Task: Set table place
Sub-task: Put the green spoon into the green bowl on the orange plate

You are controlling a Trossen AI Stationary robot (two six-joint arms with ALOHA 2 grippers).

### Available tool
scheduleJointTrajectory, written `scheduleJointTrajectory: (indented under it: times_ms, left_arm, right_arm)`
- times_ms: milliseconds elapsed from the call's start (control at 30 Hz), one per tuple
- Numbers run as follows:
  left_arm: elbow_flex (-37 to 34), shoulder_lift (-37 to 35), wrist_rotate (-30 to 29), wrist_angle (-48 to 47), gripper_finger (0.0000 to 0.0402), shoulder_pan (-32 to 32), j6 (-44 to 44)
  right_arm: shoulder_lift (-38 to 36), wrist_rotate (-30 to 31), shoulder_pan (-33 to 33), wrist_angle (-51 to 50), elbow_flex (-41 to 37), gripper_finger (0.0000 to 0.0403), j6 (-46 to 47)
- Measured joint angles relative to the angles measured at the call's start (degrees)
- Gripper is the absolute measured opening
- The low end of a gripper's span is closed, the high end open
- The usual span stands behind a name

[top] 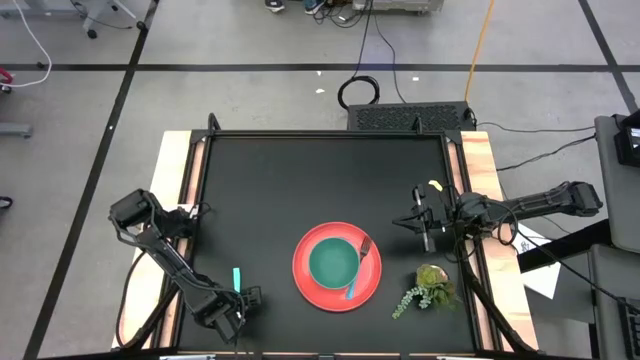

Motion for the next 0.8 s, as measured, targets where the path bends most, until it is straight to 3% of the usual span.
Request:
scheduleJointTrajectory:
  times_ms: [367,800]
  left_arm:
    - [-0.1,0.0,0.5,0.2,0.017,-0.1,0.0]
    - [-0.2,0.1,0.7,0.7,0.0119,-0.1,0.0]
  right_arm:
    - [0.0,0.0,0.0,0.0,0.0,0.0,0.0]
    - [0.0,0.0,0.0,0.0,0.0,0.0,0.0]
